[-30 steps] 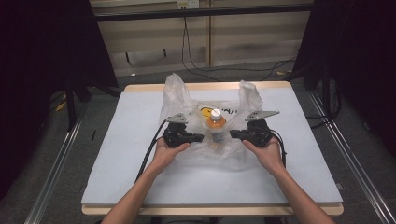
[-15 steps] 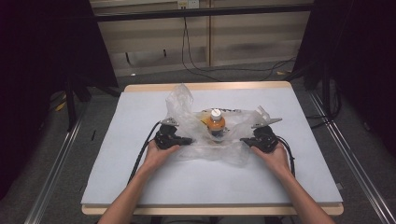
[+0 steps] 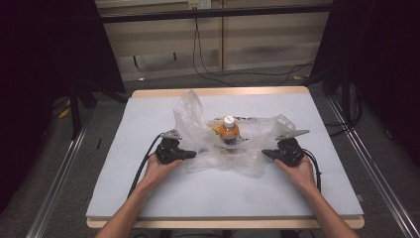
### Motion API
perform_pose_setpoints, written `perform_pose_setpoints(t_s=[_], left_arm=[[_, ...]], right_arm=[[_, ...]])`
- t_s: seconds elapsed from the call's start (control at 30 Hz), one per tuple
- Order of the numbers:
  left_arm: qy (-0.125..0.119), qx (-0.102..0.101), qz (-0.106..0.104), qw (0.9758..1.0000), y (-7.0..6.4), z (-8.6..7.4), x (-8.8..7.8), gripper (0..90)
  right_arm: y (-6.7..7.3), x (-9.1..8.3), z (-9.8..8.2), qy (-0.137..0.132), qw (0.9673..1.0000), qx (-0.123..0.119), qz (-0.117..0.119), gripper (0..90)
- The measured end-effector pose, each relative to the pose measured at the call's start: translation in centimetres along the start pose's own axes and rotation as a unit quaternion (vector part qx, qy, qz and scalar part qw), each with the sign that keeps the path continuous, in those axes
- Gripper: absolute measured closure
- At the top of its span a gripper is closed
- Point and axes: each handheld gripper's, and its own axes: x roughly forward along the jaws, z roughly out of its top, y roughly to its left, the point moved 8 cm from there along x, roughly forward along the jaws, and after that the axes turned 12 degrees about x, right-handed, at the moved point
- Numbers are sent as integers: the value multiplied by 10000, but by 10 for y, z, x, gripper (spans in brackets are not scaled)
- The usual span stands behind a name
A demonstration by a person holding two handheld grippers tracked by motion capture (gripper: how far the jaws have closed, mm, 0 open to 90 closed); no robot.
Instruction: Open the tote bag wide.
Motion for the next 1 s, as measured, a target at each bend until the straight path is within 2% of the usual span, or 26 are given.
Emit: perform_pose_setpoints(t_s=[0.03,0.13,0.23,0.3,0.33,0.37,0.53,0.67,0.73,0.77,0.8,0.83,0.87,0.97,1.0], left_arm=[[10,61,5,10000,-1,2,-2,900],[-379,15,-88,9992,-8,15,-8,900],[-479,32,-167,9987,-16,22,-12,900],[-498,167,-127,9985,-22,26,-14,900],[-574,168,-175,9981,-26,29,-15,900],[-648,239,-124,9975,-28,34,-20,900],[-827,282,-94,9961,-31,45,-29,900],[-1001,305,-117,9944,-32,59,-33,900],[-1073,329,-105,9936,-32,68,-33,900],[-1147,325,-147,9928,-33,73,-34,900],[-1175,357,-132,9923,-33,78,-34,900],[-1206,445,-102,9916,-32,89,-33,900],[-1206,445,-102,9916,-32,89,-33,900],[-1255,498,-74,9908,-28,106,-32,900],[-1220,504,-36,9912,-26,111,-32,900]], right_arm=[[3,-3,2,-104,9999,-14,43,900],[17,-14,12,-408,9988,-4,279,900],[26,-25,17,-574,9974,57,430,900],[31,-32,18,-639,9969,14,458,900],[33,-36,19,-664,9967,0,470,900],[38,-45,21,-769,9957,-1,511,900],[48,-65,32,-1052,9924,-54,632,900],[57,-70,42,-1204,9902,-39,711,900],[69,-72,51,-1310,9873,-109,890,900],[80,-72,62,-1396,9852,-148,987,900],[80,-72,62,-1396,9852,-148,987,900],[87,-69,74,-1481,9834,-173,1036,900],[87,-69,74,-1481,9834,-173,1036,900],[99,-62,95,-1472,9836,-333,992,900],[100,-60,100,-1438,9844,-373,940,900]])
